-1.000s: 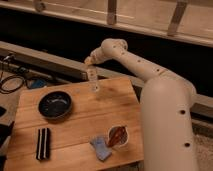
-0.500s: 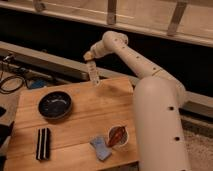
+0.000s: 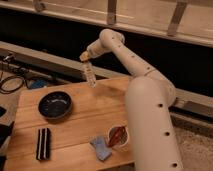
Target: Stand the bottle upright
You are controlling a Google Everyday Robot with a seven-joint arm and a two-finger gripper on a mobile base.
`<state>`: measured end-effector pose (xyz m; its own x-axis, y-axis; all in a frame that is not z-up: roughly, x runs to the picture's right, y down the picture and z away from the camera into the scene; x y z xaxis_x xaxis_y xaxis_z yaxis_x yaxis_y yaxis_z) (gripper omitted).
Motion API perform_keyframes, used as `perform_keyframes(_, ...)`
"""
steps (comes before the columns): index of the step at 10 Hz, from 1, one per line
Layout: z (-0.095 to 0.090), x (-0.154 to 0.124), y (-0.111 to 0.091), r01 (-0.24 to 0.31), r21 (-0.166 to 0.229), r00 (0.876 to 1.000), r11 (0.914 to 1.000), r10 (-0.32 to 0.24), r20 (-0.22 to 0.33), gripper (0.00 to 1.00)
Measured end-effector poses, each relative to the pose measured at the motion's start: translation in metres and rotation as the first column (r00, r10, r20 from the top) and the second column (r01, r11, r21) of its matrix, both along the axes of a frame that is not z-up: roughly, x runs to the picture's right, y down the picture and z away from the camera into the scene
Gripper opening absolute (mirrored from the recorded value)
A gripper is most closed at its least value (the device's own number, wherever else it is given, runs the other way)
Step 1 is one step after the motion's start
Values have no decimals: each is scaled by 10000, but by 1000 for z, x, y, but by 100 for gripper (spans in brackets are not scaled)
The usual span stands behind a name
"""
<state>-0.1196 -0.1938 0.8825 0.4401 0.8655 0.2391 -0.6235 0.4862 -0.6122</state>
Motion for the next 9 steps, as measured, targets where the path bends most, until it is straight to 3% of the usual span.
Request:
perform_keyframes(3, -13, 18, -4, -811, 1037, 9965, 9913, 825, -96, 0)
perform_keyframes(4, -14, 19, -4, -841, 1225, 9963, 9889, 854, -55, 0)
perform_keyframes(9, -6, 19, 1, -817, 1345, 9966, 9875, 814, 80, 0)
